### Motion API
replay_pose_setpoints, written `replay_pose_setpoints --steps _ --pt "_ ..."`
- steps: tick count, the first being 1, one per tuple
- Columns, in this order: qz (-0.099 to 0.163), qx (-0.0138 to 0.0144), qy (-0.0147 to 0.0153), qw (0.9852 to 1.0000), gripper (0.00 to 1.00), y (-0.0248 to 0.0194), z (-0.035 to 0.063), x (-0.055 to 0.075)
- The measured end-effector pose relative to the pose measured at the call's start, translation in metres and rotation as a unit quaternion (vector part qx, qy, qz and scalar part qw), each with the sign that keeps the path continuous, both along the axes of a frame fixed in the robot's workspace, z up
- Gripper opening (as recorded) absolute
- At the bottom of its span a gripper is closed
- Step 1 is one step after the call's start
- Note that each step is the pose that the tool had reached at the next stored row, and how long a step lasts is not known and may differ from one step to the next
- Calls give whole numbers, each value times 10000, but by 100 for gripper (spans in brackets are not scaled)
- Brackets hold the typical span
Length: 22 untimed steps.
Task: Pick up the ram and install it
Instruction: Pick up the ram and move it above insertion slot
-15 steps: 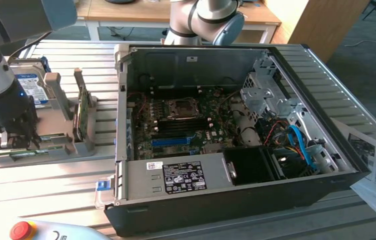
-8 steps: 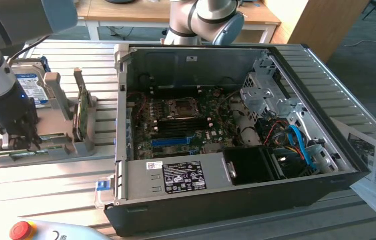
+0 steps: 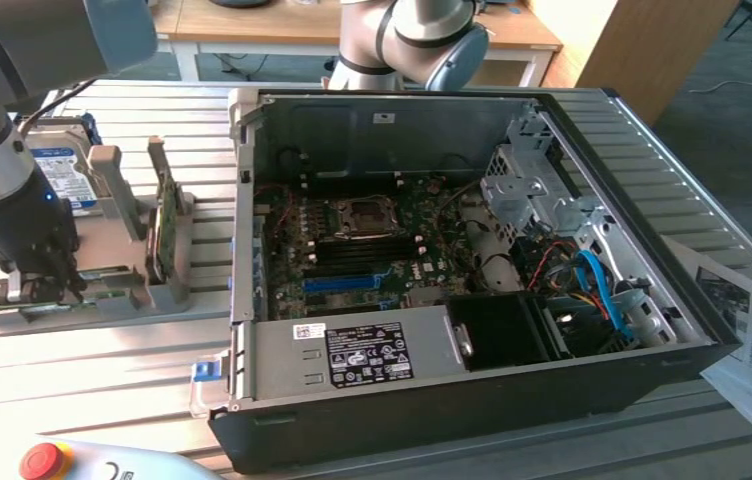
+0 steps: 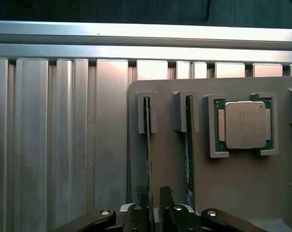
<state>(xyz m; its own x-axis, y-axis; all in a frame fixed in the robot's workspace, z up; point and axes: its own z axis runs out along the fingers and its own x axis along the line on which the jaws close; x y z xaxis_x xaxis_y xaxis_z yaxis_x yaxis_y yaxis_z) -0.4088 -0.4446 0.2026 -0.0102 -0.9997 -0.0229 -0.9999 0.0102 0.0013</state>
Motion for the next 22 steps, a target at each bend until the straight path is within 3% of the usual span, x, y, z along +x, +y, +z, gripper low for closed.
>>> replay_pose_setpoints --steps 6,11,22 --pt "0 -4 6 10000 24 -2 -5 0" --pt "0 -4 6 10000 24 -2 120 4" --pt "0 -3 6 10000 24 -31 120 25"
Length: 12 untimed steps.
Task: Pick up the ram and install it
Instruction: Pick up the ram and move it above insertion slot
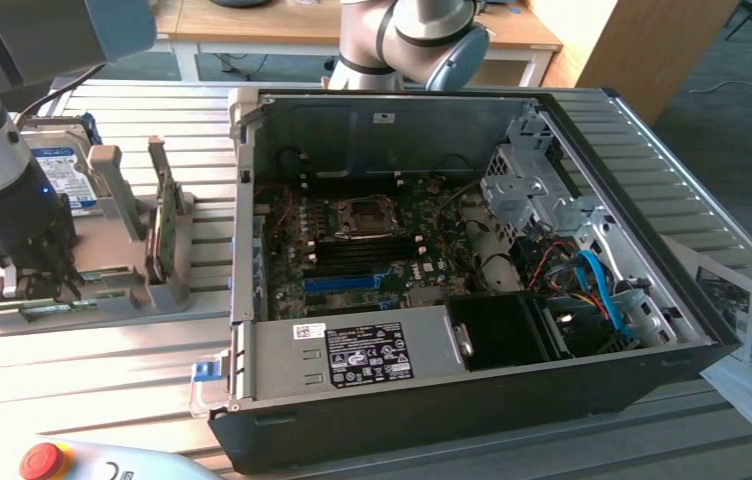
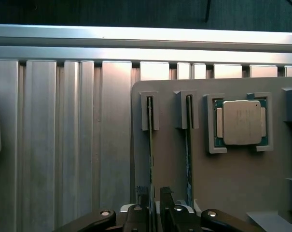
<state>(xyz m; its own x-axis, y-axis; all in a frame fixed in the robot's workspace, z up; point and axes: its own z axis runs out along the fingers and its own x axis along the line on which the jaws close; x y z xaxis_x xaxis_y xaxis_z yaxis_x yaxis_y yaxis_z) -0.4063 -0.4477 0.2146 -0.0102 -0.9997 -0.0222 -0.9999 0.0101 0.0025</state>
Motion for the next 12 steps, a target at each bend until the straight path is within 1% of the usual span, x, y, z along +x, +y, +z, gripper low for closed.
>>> replay_pose_setpoints --steps 7,12 --pt "0 -1 1 10000 24 -1 -34 0" --pt "2 0 0 10000 24 0 -38 2"
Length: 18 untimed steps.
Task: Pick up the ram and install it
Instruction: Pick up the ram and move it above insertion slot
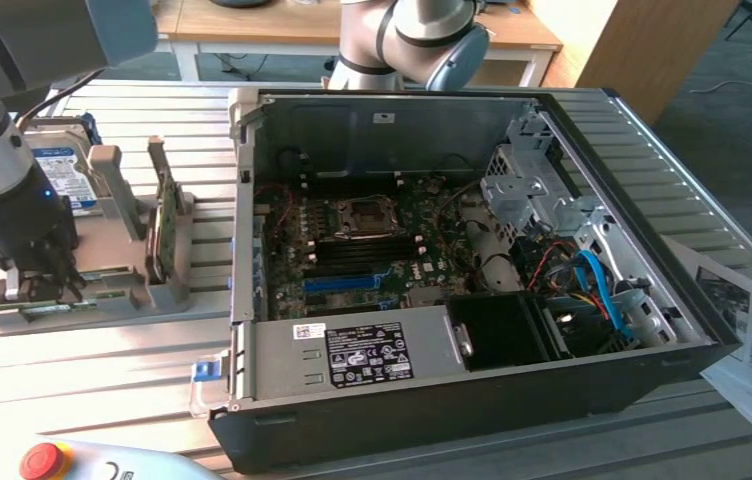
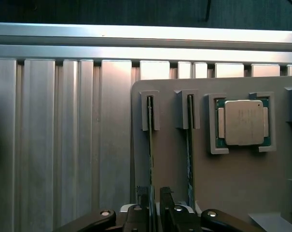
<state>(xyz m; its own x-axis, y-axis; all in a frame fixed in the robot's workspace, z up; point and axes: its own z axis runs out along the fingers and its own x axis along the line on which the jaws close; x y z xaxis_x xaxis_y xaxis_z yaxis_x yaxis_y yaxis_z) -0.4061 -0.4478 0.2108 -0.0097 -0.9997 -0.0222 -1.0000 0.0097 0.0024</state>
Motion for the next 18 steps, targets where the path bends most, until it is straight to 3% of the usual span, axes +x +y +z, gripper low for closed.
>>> replay_pose_setpoints --steps 6,18 --pt "146 0 0 9999 24 0 -1 10" --pt "155 -1 1 9999 24 0 -8 29"
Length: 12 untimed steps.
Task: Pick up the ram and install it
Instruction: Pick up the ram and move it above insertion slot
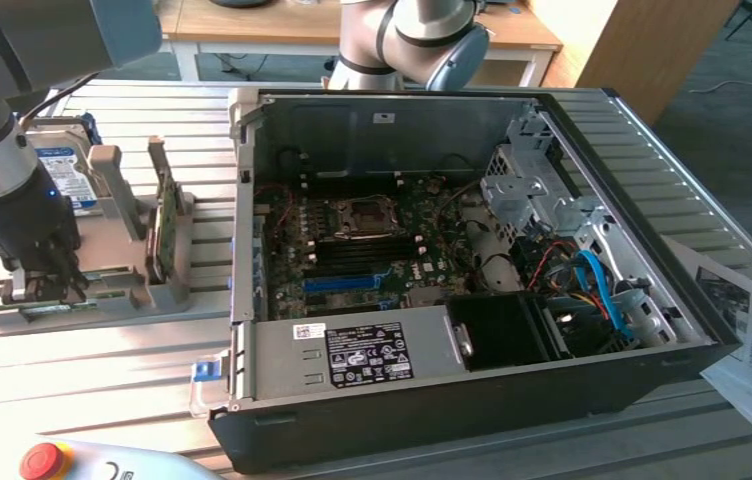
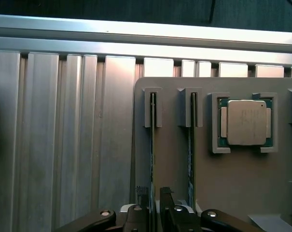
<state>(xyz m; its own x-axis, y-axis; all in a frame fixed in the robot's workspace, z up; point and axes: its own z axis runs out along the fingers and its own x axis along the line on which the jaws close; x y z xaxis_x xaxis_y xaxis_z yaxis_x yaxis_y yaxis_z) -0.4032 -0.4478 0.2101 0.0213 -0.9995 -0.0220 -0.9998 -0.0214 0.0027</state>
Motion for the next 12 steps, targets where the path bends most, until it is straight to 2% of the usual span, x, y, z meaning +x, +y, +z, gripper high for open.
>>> replay_pose_setpoints --steps 12 --pt "0 0 -1 10000 24 11 -32 3"
